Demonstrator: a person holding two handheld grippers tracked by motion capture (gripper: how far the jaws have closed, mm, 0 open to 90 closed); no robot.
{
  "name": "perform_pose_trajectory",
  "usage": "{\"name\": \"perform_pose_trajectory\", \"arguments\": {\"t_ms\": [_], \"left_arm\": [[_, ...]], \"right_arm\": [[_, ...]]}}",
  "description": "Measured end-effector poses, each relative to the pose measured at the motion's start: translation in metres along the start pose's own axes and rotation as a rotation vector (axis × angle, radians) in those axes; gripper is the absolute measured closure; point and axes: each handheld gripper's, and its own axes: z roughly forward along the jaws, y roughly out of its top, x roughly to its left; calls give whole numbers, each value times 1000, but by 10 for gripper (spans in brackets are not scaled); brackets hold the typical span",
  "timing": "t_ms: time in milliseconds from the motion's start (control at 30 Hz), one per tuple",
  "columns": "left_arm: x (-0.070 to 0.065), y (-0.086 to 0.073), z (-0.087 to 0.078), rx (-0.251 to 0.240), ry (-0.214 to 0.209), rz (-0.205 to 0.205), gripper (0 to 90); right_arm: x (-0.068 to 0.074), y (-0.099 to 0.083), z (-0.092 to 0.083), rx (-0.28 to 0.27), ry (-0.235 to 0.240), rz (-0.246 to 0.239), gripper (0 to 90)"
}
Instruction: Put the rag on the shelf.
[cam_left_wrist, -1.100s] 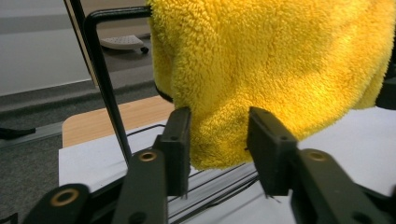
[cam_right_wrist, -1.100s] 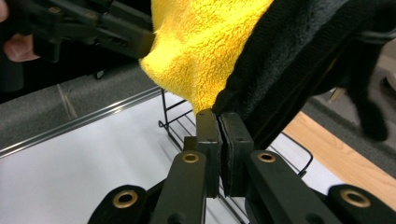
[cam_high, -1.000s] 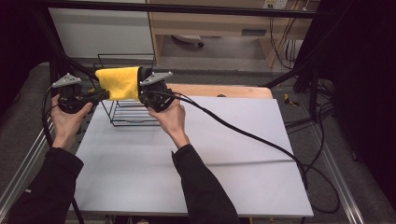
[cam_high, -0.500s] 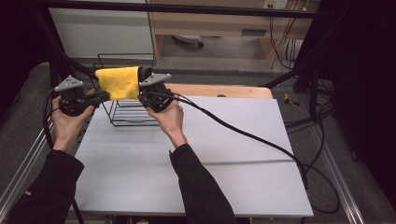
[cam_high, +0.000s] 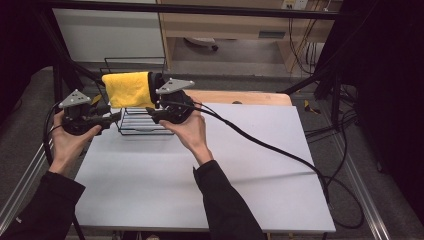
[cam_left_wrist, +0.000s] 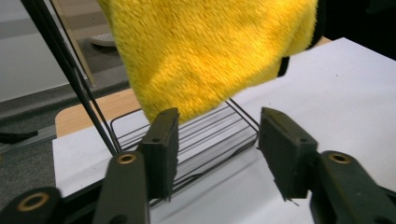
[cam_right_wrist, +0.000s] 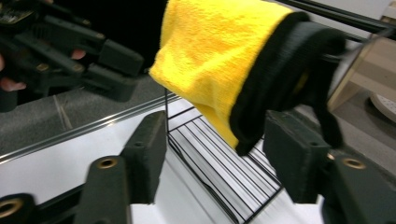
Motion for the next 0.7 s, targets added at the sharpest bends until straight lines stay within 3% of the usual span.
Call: {"name": "perform_pose_trajectory", "arguments": {"t_ms": [167,467,700], "left_arm": [[-6,-8,-1,11,-22,5,366],[-22,-30,9,55,-56,12,230],[-37,-49,20,72,-77,21,154]], "right_arm": [[-9,-10,-12,13,-18,29,303],[-36,-49,-46,48,-1,123,150],[-54,-82,-74,64,-14,160,96]]}}
